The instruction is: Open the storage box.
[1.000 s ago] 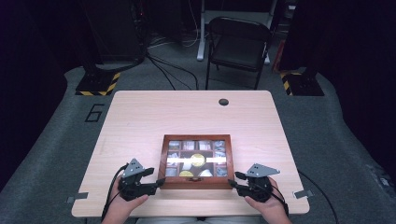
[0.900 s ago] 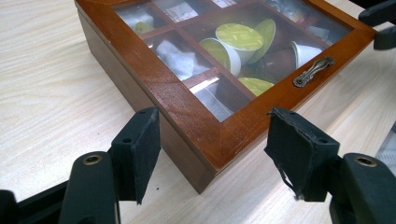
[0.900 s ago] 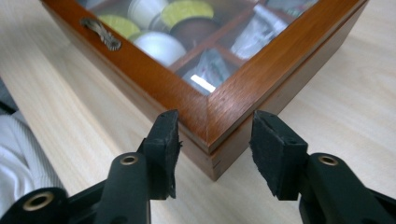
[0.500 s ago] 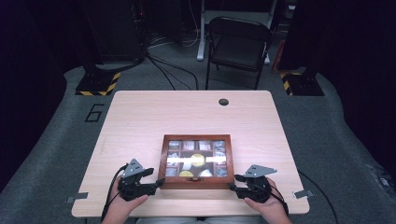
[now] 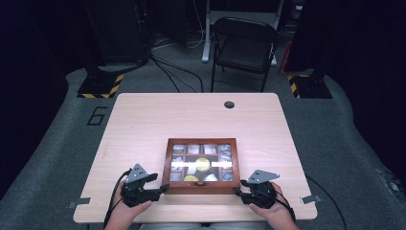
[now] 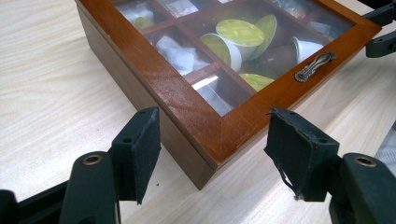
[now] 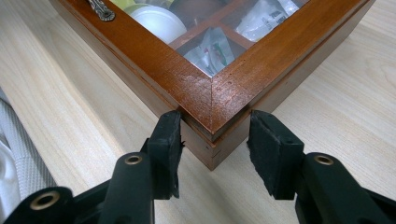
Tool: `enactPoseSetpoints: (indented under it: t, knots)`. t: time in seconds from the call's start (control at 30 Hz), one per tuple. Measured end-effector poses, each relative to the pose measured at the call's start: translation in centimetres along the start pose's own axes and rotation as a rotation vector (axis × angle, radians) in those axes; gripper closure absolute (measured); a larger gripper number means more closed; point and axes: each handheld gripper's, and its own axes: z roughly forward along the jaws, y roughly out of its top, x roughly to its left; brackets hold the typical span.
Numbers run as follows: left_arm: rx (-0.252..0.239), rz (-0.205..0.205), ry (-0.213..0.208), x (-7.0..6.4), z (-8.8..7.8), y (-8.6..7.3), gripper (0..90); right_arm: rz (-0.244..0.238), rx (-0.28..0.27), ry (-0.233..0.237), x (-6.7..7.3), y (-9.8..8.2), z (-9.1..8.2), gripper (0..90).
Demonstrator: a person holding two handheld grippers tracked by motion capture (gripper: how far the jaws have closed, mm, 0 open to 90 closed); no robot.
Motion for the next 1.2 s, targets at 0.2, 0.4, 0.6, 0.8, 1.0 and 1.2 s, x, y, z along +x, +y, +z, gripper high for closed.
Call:
enactPoseSetpoints:
  t: [0.2,0.4,0.6,0.8,1.0,1.2]
  knots:
    - [0.027,0.027,-0.011,-0.2,0.2,-0.1,36.6,-0.013,-0.041,-0.013,0.3,0.3,-0.4,58.1]
    - [0.031,0.034,-0.015,-0.3,0.1,-0.2,38.4,0.005,-0.070,-0.004,0.1,0.5,-0.8,58.1]
    - [0.049,0.046,-0.015,-0.3,0.3,-0.2,41.4,0.019,-0.112,-0.002,0.0,0.7,-1.2,58.5]
    - [0.044,0.041,-0.004,-0.3,1.0,0.3,45.6,0.024,-0.117,-0.001,0.0,0.8,-1.2,58.4]
    - [0.041,0.065,-0.001,-0.5,1.3,0.8,46.5,0.030,-0.122,-0.005,0.0,0.7,-1.3,57.6]
    - [0.031,0.076,0.011,-0.5,1.3,1.4,44.2,0.026,-0.142,-0.015,-0.2,1.1,-1.5,52.2]
